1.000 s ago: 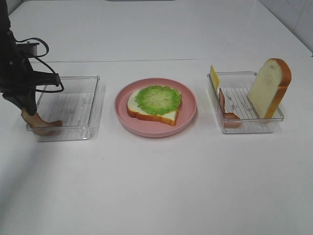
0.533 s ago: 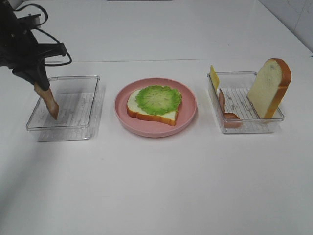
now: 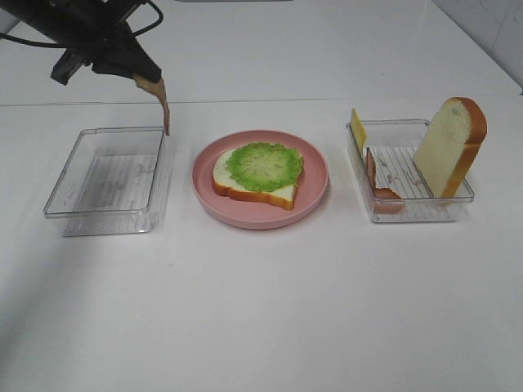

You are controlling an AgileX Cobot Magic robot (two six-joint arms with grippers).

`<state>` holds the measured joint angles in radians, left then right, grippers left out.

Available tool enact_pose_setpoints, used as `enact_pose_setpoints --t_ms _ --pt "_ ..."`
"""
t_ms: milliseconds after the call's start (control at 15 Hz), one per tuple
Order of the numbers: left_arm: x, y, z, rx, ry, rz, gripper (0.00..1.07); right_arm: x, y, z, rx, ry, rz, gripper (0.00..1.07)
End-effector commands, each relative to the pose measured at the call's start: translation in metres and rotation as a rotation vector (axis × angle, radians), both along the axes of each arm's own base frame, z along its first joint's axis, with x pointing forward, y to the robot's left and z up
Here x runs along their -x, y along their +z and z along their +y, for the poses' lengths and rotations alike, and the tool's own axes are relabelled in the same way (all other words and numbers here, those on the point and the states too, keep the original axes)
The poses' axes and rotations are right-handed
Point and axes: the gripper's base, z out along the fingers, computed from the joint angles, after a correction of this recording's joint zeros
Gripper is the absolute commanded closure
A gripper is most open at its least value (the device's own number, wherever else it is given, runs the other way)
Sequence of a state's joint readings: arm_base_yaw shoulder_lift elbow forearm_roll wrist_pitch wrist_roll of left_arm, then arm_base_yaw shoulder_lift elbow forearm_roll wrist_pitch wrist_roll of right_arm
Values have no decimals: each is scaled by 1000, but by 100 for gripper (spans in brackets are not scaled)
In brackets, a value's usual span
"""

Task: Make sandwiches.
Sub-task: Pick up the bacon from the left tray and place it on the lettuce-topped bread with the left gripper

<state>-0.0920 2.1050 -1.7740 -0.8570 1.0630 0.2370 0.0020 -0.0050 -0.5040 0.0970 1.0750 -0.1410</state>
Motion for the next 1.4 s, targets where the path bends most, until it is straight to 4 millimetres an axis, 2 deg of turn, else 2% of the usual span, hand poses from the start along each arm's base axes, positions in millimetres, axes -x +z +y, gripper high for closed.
enact_pose_setpoints --t_ms 67,400,667,867,1000,1133,1400 --pt "-5 -1 -14 142 -20 -23 107 2 1 0 13 -4 -29 32" --pt "-5 -24 -64 253 -88 -28 107 2 1 0 13 -4 -29 32" --pt "-5 -61 -112 324 -106 53 107 2 1 0 13 -4 -29 32" --pt "-8 -76 -138 332 -149 55 107 2 1 0 13 -4 -29 32" --pt "-13 -83 -147 336 -158 47 107 2 1 0 13 -4 -29 32" --pt "-14 -89 -148 329 -155 48 107 2 1 0 13 -4 -29 32" --pt "-21 -94 -123 267 -169 57 107 2 1 0 13 -4 -29 32"
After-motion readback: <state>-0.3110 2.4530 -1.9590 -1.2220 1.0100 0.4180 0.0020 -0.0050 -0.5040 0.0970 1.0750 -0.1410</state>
